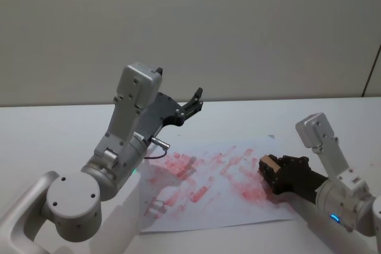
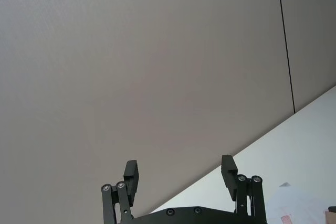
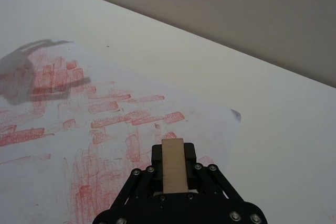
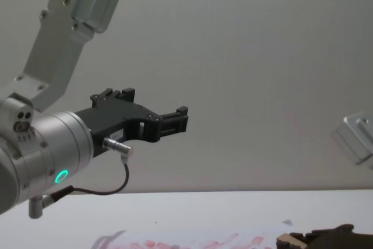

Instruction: Use the one hand to pick up the stamp and affix it onto the A4 paper.

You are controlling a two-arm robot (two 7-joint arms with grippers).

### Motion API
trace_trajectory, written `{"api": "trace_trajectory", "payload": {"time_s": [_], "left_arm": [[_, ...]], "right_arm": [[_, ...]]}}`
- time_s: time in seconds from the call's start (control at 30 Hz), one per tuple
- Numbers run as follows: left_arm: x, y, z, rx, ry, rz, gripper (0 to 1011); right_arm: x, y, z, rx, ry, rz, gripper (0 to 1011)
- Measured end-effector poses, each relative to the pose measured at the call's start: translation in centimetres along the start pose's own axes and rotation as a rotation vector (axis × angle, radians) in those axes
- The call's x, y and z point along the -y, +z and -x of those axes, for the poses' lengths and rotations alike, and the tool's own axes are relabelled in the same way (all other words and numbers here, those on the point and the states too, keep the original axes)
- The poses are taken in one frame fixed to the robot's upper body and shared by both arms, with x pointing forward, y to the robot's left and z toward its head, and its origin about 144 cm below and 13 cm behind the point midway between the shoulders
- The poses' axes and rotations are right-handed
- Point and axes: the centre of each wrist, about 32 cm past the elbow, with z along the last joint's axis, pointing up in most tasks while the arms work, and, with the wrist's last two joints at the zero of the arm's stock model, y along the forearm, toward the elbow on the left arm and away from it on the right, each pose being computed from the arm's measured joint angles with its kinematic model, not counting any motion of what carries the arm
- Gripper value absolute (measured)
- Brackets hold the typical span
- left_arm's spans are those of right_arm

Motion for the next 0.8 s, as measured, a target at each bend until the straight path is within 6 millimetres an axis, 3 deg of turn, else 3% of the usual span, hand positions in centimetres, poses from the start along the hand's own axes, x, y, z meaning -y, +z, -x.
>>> {"api": "trace_trajectory", "payload": {"time_s": [0.4,0.8], "left_arm": [[0.0,0.0,0.0,0.0,0.0,0.0,1001],[0.0,0.0,0.0,0.0,0.0,0.0,1001]], "right_arm": [[0.1,0.1,0.5,-0.023,-0.025,-0.046,218],[2.5,3.5,0.0,-0.054,-0.105,-0.227,218]]}}
